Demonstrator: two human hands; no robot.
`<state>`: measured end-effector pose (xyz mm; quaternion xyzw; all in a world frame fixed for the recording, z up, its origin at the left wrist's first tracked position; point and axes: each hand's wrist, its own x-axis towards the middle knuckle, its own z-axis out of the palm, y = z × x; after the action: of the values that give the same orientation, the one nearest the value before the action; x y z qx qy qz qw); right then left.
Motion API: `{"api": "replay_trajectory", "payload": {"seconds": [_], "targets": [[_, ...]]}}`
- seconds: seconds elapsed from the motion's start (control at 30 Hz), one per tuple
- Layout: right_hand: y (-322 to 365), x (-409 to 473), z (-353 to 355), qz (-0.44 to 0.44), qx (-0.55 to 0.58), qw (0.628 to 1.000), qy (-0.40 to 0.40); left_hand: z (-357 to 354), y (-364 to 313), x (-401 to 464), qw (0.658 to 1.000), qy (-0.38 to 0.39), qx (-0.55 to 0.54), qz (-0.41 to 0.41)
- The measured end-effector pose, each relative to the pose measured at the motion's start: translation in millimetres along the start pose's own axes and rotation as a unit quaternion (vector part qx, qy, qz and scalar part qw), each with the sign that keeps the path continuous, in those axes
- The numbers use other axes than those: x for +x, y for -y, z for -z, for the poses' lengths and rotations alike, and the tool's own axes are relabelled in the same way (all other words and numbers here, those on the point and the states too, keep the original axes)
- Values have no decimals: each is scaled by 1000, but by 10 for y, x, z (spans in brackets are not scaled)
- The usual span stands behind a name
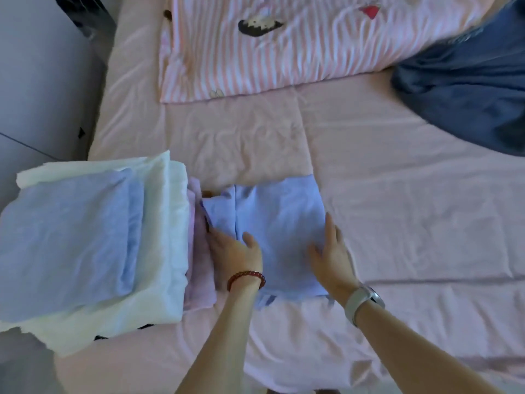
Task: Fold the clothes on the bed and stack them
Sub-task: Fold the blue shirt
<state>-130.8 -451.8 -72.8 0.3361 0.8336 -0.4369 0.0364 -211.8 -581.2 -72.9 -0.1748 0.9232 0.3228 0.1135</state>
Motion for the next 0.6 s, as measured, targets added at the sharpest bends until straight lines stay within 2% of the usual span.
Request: {"api": "replay_trajectory", "payload": {"seconds": [0.03, 0.1, 0.17, 0.23, 0.3, 0.33, 0.43, 0.6], "targets": [[-62, -17, -47, 18, -70, 997, -25, 18, 30, -52, 999, -11, 29, -32], [-197, -129, -120, 63, -173, 983, -19, 2, 164, -217, 980, -13, 102, -169], [-298, -277, -161, 94, -245, 964, 39, -43, 305, -389, 944, 78, 201, -251], [-325, -420, -131, 90, -268, 953, 105, -62, 374, -445, 908, 184, 280, -251], [-330, -517, -38, 59, -274, 947, 155, -12, 389, -445, 885, 210, 332, -248], [-301, -563, 30, 58, -277, 948, 144, 33, 353, -430, 880, 230, 342, -237], [-110, -672, 382, 27, -259, 961, 97, 211, 41, -426, 897, 237, 315, -201], [85, -1036, 1174, -77, -176, 978, 84, 600, -622, -869, 906, 251, 211, -267]]}}
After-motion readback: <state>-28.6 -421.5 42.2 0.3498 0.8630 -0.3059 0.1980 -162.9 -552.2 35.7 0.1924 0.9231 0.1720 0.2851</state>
